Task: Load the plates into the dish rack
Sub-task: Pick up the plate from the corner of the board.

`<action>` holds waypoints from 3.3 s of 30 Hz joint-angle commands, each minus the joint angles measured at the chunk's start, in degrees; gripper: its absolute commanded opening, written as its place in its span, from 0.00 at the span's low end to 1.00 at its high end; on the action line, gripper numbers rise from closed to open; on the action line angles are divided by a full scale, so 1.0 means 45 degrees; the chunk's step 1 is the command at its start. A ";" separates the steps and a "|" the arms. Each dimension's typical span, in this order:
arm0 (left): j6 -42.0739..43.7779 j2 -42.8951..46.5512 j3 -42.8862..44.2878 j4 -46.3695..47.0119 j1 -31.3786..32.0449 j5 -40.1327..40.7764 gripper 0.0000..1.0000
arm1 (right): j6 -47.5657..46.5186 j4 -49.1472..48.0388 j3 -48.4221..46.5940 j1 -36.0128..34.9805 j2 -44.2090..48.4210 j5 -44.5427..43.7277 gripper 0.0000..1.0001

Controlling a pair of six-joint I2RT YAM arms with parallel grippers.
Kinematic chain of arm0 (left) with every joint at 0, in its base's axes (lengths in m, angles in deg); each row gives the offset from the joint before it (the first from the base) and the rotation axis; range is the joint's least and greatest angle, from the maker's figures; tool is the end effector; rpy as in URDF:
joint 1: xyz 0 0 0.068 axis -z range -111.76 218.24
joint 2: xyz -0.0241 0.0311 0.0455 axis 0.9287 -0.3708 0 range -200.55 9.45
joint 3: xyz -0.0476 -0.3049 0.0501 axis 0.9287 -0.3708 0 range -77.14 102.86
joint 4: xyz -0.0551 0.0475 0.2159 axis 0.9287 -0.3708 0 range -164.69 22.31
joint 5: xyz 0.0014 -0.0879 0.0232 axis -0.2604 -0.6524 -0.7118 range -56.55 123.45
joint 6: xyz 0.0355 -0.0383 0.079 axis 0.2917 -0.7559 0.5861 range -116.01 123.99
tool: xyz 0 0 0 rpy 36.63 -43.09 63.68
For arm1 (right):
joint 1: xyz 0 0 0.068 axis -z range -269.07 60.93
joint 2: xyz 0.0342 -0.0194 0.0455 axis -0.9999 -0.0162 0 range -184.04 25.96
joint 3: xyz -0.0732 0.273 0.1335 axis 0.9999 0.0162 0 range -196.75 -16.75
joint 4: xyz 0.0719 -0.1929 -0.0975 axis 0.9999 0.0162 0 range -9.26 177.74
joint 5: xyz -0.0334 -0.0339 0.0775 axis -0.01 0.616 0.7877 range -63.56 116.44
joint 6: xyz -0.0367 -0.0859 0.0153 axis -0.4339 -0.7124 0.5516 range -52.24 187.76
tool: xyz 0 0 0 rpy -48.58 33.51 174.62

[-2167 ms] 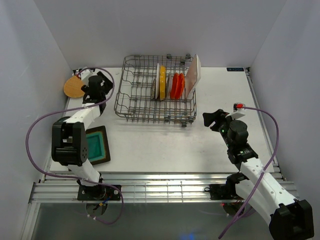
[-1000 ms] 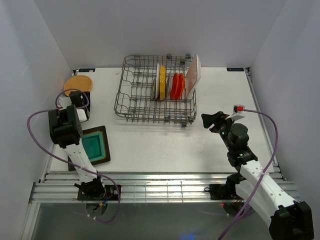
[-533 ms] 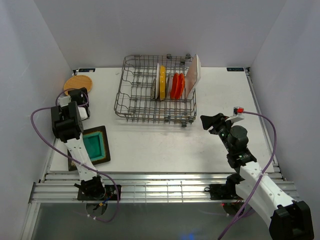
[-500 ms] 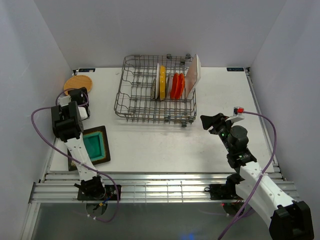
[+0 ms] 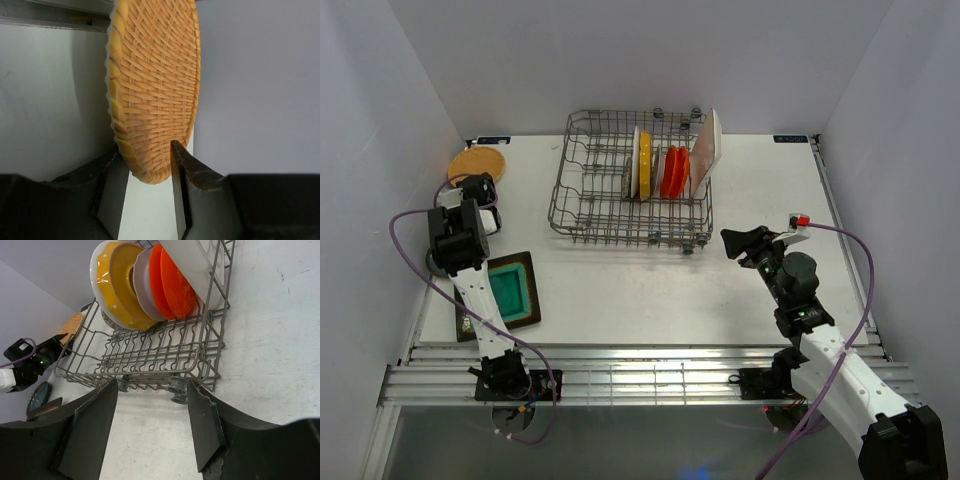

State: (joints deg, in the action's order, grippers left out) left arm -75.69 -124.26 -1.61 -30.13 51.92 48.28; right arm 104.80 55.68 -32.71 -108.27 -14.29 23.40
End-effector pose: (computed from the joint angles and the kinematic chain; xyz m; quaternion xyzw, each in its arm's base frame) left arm 0.5107 0.1723 0.1330 -0.6550 0.4910 -0.2061 0.5360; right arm 0.1541 0.0488 0.2815 0.1276 0.6907 0.3189 0.6364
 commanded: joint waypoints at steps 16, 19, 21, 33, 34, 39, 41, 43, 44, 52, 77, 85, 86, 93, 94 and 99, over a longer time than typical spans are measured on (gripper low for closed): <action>0.0089 -0.0951 0.0091 0.0012 -0.0066 -0.0268 0.04 | -0.0261 -0.0525 -0.0104 -0.0030 0.0000 -0.0260 0.63; 0.0089 -0.0970 0.0013 0.0441 -0.0085 -0.0696 0.00 | -0.0320 -0.0506 -0.0143 -0.0030 -0.0001 -0.0260 0.64; 0.0031 -0.0951 -0.0123 0.0830 -0.0124 -0.0892 0.00 | -0.0359 -0.0486 -0.0163 -0.0030 0.0018 -0.0299 0.64; 0.0264 -0.0034 -0.0339 0.1887 -0.0183 -0.2532 0.00 | -0.0769 -0.0486 -0.0221 -0.0030 -0.0274 -0.0514 0.63; 0.0362 0.0064 -0.0358 0.1965 -0.0183 -0.2630 0.00 | -0.0769 -0.0505 -0.0202 -0.0030 -0.0274 -0.0533 0.63; 0.0246 0.0728 -0.0748 0.2297 -0.0202 -0.3099 0.00 | -0.0847 -0.0779 -0.0163 -0.0030 -0.0508 -0.0338 0.63; 0.0207 0.1099 -0.1001 0.2414 -0.0202 -0.3217 0.00 | -0.0906 -0.0837 -0.0163 -0.0030 -0.0567 -0.0319 0.62; 0.0206 0.1527 -0.1216 0.2493 -0.0202 -0.3256 0.00 | -0.1023 -0.1109 -0.0066 -0.0030 -0.0567 -0.0182 0.62; 0.0226 0.1665 -0.1449 0.2609 -0.0202 -0.3256 0.00 | -0.1062 -0.1246 -0.0007 -0.0030 -0.0548 -0.0124 0.62; 0.0285 0.3052 -0.2154 0.2688 -0.0261 -0.3764 0.00 | -0.1219 -0.1346 -0.0006 -0.0030 -0.0548 -0.0104 0.62; -0.0594 0.9496 -0.5141 0.0794 0.0284 -0.7514 0.00 | -0.1355 -0.2185 -0.0319 -0.0049 -0.1836 0.1751 0.62; -0.0887 1.2150 -0.6663 0.0325 0.2199 -0.7787 0.00 | -0.1472 -0.2438 -0.0163 -0.0049 -0.1076 0.2201 0.62; -0.0984 1.2406 -0.6879 0.0306 0.2451 -0.7807 0.00 | -0.1531 -0.2458 -0.0143 -0.0049 -0.0998 0.2220 0.64; -0.1298 1.4516 -0.7819 0.0071 0.4093 -0.7358 0.00 | -0.1687 -0.2400 -0.0241 -0.0049 -0.0802 0.2493 0.68; -0.1278 1.4673 -0.7838 0.0032 0.4230 -0.7377 0.00 | -0.1707 -0.2419 -0.0241 -0.0049 -0.0744 0.2533 0.68; -0.1005 1.5415 -0.8266 -0.0066 0.5246 -0.7455 0.00 | -0.1746 -0.2556 -0.0182 -0.0049 -0.0392 0.2826 0.73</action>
State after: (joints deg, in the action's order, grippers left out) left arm -80.78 -58.14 -37.42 -32.71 73.63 14.53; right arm 98.44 47.55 -32.71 -108.27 -17.35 34.59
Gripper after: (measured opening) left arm 0.181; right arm 0.716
